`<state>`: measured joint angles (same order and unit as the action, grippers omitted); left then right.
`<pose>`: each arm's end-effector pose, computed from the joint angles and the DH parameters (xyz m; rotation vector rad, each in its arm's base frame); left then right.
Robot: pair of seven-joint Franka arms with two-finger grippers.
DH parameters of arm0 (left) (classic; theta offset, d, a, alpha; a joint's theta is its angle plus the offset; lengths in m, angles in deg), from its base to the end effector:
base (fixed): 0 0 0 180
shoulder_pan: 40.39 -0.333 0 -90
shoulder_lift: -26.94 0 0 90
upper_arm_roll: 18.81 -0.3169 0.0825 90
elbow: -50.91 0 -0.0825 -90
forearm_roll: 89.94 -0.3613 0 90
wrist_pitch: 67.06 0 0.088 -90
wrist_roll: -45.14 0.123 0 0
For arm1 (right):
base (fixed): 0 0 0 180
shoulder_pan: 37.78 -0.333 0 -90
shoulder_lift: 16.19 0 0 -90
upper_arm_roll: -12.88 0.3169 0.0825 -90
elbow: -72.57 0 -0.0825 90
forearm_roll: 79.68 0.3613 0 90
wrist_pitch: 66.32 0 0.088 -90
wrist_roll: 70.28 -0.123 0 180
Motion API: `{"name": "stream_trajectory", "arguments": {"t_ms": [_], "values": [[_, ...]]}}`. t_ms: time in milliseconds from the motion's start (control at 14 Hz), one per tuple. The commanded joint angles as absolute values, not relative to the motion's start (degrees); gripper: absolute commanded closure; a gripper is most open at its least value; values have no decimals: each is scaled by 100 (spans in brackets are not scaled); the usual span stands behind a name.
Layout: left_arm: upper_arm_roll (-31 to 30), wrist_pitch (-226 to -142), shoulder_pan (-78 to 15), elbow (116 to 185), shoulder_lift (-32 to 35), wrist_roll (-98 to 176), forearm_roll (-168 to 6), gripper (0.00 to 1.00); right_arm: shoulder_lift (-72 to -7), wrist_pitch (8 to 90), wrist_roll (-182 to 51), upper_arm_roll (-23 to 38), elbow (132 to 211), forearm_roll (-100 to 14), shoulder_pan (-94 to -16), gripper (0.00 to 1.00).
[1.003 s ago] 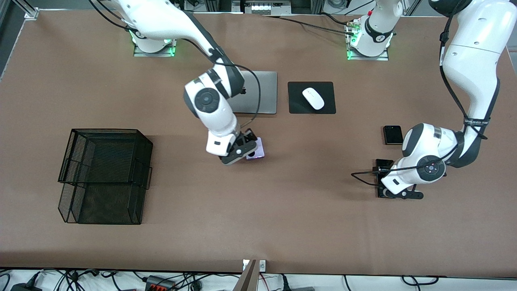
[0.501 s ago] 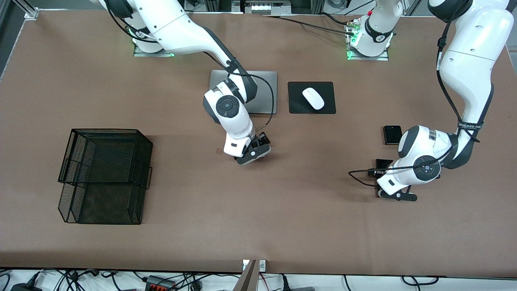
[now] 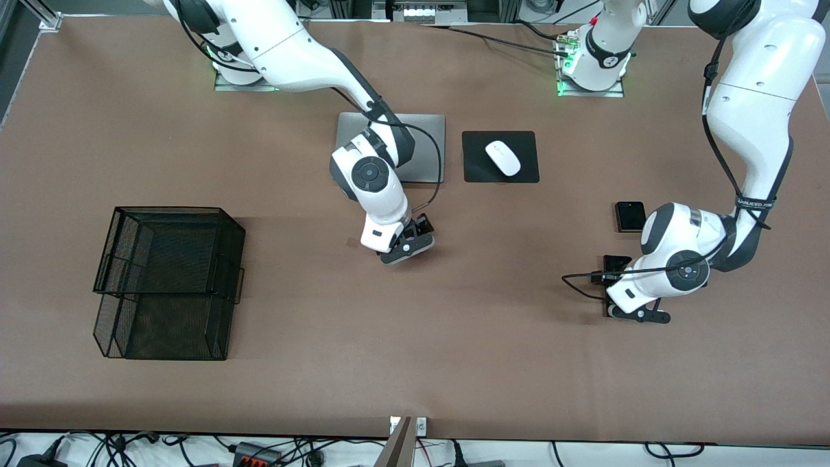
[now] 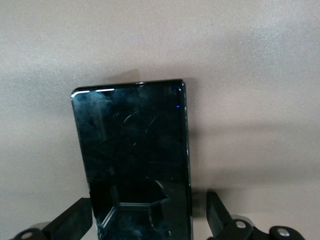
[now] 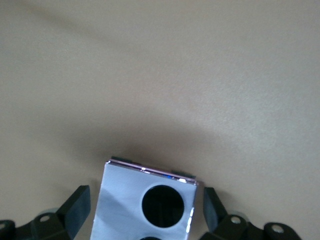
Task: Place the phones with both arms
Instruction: 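Drop the white phone in the basket while the left gripper sets down the tall phone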
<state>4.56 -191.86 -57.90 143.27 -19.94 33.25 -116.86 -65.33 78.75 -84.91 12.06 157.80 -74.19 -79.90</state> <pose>0.6532 -0.0161 0.1606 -3.0486 0.1639 0.2291 0.5390 0.4758 0.1798 -2.9417 -0.5933 -0.2119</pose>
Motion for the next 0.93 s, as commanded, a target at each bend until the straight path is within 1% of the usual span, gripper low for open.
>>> {"name": "stream_trajectory", "arguments": {"t_ms": [0, 358, 645, 788, 859], "values": [[430, -19292, -5902, 14276, -2070, 3433, -11912, 0, -6603, 7695, -8838, 1138, 15660, -7476, -8120, 0], [439, -19319, -5893, 14267, -2096, 3424, -11912, 0, -6594, 7397, -8847, 1033, 15713, -7651, -8163, 0], [439, -19319, -5867, 14276, -2123, 3389, -11912, 0, -6603, 7369, -8856, 1024, 15713, -7801, -8260, 0], [439, -19319, -5850, 14293, -2123, 3380, -11904, 30, -6603, 7378, -8996, 1033, 15713, -7810, -8347, 0], [439, -19310, -5841, 14302, -2123, 3371, -11904, 43, -6612, 7378, -9014, 1024, 15713, -7810, -8383, 0]]}}
